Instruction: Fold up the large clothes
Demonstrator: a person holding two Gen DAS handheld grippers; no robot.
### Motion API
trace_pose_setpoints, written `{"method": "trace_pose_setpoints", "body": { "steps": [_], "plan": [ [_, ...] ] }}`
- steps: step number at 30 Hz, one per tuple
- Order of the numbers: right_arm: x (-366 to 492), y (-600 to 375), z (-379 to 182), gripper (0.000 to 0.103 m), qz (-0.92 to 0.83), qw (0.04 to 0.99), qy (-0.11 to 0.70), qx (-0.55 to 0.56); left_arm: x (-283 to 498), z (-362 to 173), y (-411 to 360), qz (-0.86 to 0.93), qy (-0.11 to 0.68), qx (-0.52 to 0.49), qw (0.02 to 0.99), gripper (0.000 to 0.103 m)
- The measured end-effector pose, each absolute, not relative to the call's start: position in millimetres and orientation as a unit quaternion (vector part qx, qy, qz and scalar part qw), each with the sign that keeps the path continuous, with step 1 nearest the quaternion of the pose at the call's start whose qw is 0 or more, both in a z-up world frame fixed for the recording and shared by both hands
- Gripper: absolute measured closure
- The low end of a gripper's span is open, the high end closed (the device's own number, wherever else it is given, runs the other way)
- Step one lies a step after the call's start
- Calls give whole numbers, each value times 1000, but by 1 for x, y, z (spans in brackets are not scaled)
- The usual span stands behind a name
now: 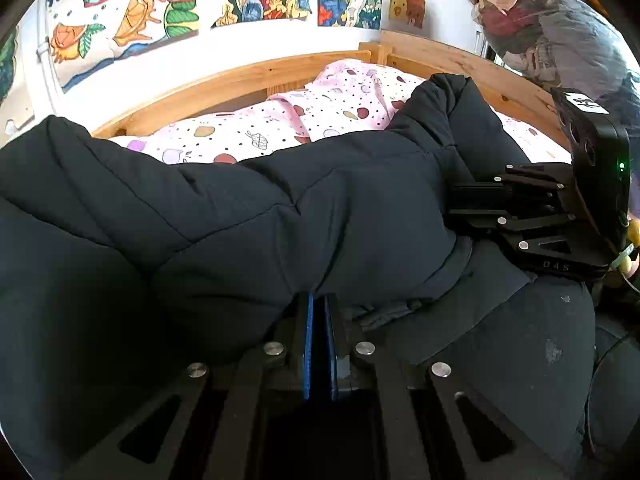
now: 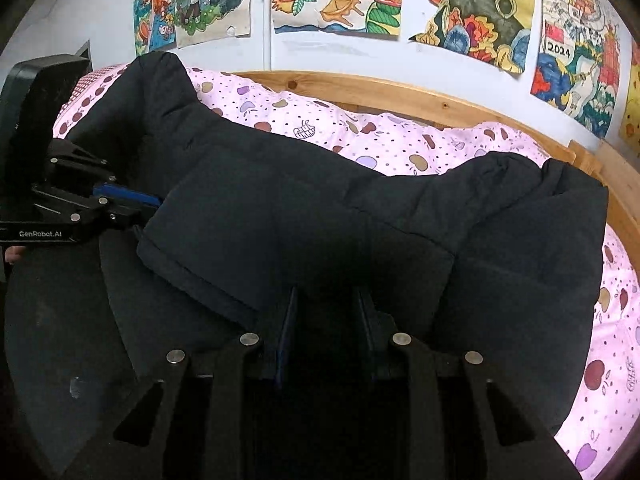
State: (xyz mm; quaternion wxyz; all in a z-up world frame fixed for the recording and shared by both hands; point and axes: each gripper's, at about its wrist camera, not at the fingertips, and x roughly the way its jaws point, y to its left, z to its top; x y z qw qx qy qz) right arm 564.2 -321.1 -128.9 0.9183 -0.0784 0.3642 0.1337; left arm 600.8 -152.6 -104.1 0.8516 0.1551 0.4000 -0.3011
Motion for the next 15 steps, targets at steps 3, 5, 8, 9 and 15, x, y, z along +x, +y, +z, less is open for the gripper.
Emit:
{"method": "trace_pose_setpoints", "body": {
  "steps": [3, 5, 8, 9, 15],
  "plan": [
    [560, -320, -128, 78, 131, 923, 351, -84, 596, -101, -150, -300, 382, 159, 860, 97],
    [555, -324, -119, 77, 139, 928, 337, -73, 592, -94, -145, -308, 365, 149, 866, 96],
    [547, -334, -94, 77, 132, 945, 295, -55, 586, -72, -126, -318, 328, 111, 883, 96],
    [545, -337, -87, 77, 127, 950, 281, -48, 584, -65, -119, -314, 315, 98, 890, 96],
    [579, -357, -73, 77, 52, 959, 278, 9, 615, -48, -92, -208, 296, 10, 932, 96]
  ]
}}
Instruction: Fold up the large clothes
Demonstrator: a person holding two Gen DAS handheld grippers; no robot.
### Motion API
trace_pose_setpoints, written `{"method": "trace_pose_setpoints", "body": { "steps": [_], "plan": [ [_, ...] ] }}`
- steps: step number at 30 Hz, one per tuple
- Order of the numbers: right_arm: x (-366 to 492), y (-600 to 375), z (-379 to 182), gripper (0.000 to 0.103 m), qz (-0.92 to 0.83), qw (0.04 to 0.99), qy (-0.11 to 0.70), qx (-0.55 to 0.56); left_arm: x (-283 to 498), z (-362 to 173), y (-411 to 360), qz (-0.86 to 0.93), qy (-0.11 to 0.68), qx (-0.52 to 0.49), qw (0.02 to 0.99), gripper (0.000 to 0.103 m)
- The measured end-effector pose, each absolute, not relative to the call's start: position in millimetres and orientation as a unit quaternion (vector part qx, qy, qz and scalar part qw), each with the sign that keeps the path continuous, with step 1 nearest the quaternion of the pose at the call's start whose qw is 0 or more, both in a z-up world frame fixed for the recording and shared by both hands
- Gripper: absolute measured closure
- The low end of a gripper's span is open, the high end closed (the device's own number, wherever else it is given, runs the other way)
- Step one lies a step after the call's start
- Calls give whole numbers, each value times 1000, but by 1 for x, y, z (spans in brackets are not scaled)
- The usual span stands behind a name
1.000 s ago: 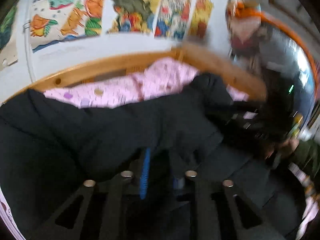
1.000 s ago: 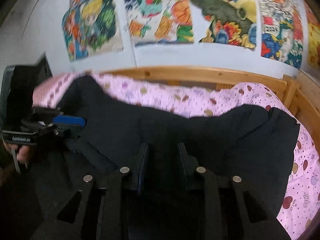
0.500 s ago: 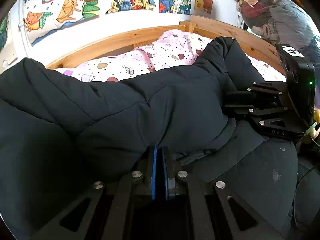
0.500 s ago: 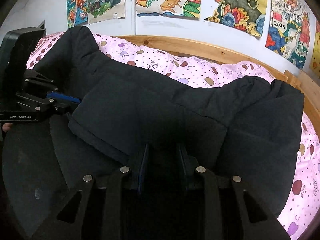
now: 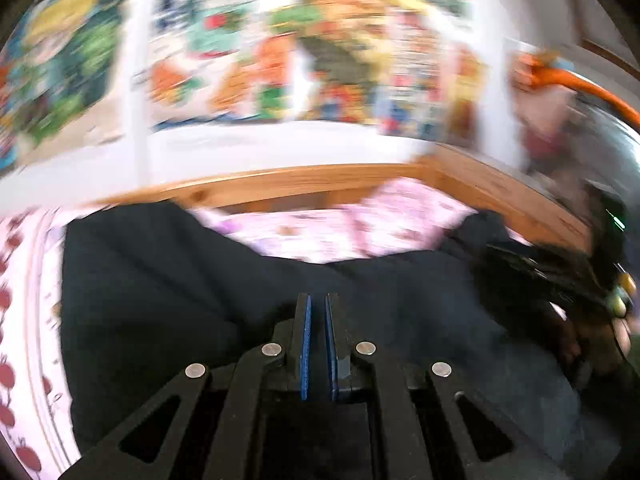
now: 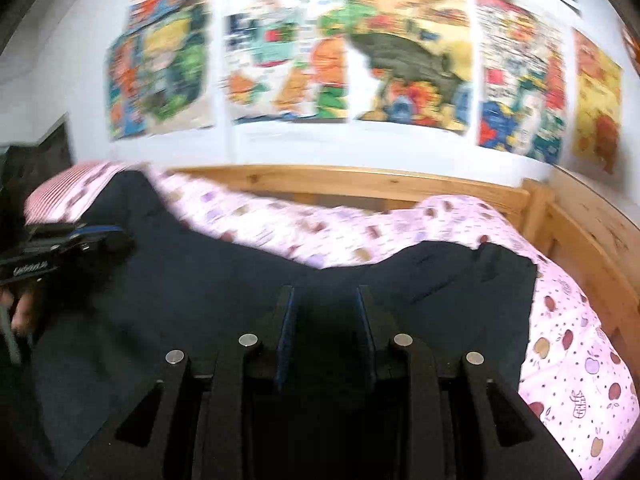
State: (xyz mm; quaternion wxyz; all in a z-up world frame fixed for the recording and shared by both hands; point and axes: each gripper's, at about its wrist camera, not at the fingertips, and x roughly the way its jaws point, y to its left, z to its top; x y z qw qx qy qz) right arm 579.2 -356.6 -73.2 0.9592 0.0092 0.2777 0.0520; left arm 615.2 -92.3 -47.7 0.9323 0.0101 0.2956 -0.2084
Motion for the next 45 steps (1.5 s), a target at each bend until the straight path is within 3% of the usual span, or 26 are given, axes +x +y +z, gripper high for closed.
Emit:
{"method": "trace_pose_setpoints", "body": {
  "steps": [9, 14, 17, 18, 21, 25, 26, 35, 45],
  "plan": [
    [608, -376, -117, 76, 36, 933, 344, 101, 653, -79, -73, -136, 372, -56, 917, 92],
    [608, -372, -124, 75, 31, 932, 346, 103, 649, -84, -83, -115, 377, -22, 919, 92],
    [596, -375, -112, 69, 30, 936, 334, 110, 644, -79, -80, -118, 370, -31, 921, 93],
    [592, -377, -108, 61, 31, 936, 331, 113, 642, -77, -77, -121, 370, -38, 920, 93],
    [573, -379, -94, 37, 35, 944, 310, 110, 627, -67, -69, -123, 364, -55, 921, 81],
    [554, -378, -76, 36, 41, 947, 299, 109, 598, -49, -66, -131, 335, -59, 931, 34],
    [548, -377, -71, 35, 41, 948, 297, 108, 588, -43, -65, -133, 323, -64, 935, 26],
    [489, -369, -20, 19, 53, 961, 257, 86, 519, 9, -82, -159, 277, -30, 947, 10],
    [418, -364, 26, 11, 66, 970, 223, 71, 440, 56, -94, -170, 229, -10, 958, 2]
  ]
}}
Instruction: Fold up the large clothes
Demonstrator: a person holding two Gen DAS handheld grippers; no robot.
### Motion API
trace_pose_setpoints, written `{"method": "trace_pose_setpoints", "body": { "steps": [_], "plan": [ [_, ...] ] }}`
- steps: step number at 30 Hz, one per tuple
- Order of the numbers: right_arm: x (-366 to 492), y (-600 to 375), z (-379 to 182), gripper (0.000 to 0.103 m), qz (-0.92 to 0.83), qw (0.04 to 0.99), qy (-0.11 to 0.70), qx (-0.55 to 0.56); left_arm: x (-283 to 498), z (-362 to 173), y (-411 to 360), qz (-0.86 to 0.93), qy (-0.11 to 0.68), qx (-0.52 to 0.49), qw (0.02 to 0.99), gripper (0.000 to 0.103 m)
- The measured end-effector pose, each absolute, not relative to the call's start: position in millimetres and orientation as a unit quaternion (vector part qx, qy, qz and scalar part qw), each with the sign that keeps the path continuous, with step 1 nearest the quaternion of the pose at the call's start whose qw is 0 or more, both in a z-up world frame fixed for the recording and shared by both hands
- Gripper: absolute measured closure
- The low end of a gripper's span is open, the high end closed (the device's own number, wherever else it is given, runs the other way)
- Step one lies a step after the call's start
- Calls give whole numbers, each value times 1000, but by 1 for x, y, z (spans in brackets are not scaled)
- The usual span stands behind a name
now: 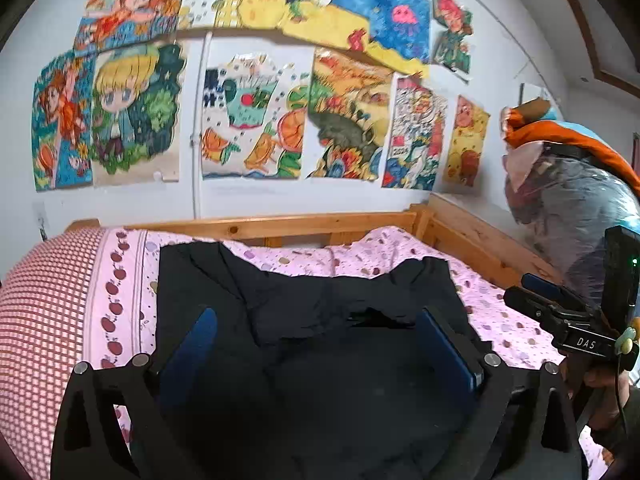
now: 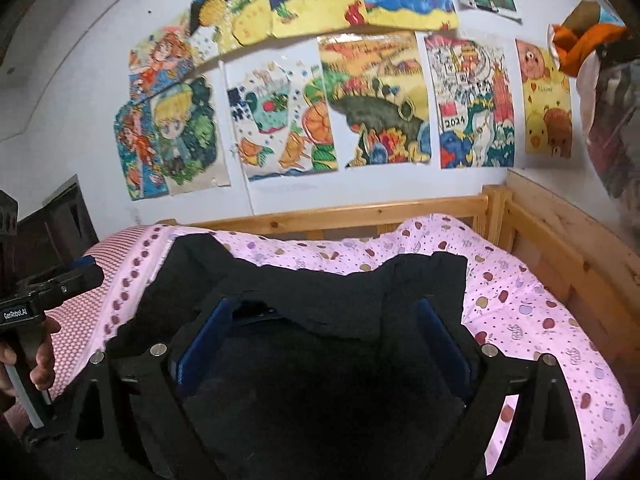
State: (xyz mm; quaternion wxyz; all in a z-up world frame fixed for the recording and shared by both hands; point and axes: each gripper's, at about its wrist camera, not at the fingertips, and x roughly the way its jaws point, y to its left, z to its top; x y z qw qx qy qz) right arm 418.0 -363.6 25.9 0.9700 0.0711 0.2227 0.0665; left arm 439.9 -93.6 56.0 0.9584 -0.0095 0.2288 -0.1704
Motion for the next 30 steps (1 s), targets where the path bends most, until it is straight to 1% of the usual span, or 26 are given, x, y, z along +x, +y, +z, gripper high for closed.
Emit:
{"method": "trace_pose_setpoints", "body": {
  "steps": [10, 30],
  "plan": [
    [349, -353, 53, 8, 71, 973, 211, 55, 374, 73, -90, -172, 218, -2, 961, 0],
    [213, -315, 73, 8, 100, 975, 197, 25, 252, 61, -50, -190, 221, 26, 956, 0]
  ]
}}
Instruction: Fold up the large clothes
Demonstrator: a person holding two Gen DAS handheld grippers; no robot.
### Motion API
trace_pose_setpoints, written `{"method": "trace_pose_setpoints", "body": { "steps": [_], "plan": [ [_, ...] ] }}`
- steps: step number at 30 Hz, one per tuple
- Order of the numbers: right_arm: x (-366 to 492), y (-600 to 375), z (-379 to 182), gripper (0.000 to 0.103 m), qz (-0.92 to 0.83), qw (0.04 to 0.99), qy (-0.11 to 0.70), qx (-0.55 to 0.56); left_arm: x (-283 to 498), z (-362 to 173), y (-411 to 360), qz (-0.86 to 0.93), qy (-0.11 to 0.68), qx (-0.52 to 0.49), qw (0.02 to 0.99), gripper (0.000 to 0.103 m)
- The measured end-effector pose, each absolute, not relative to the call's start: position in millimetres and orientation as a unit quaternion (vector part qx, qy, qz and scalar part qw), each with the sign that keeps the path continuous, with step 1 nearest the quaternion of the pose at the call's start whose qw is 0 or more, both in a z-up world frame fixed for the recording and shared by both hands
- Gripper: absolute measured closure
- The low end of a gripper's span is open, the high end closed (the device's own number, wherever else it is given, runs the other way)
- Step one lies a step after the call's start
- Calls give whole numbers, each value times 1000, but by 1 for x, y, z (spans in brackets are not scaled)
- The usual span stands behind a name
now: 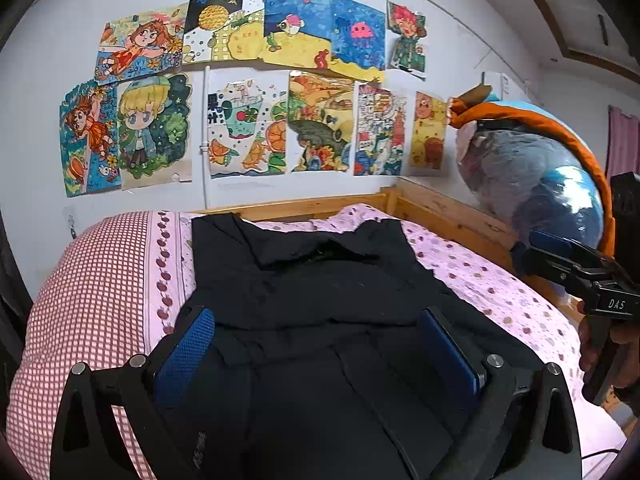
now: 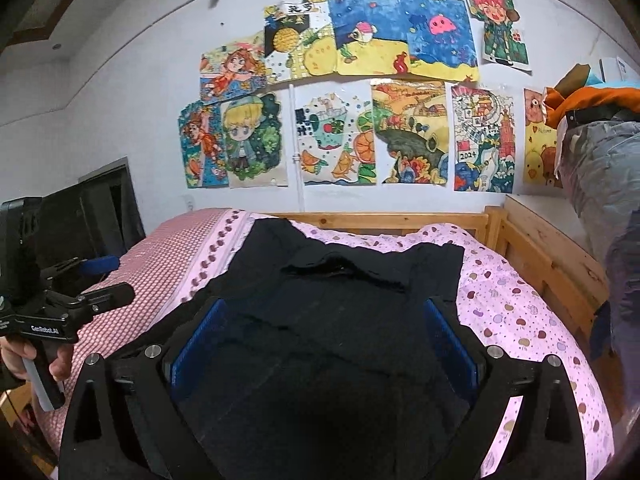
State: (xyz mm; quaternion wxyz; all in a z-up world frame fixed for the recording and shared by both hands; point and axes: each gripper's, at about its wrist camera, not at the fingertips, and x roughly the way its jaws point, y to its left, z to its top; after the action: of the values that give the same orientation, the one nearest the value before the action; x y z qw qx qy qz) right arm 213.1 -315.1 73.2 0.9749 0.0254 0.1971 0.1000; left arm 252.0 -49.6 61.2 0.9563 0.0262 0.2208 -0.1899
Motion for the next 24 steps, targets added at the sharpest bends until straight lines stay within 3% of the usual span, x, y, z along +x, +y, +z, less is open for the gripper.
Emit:
{"method": "trace_pose_setpoints", "body": {
  "steps": [24],
  "plan": [
    [134, -296, 38, 7, 116, 968, 224, 2, 181, 40, -49, -211, 225, 59, 949, 0]
  ]
}}
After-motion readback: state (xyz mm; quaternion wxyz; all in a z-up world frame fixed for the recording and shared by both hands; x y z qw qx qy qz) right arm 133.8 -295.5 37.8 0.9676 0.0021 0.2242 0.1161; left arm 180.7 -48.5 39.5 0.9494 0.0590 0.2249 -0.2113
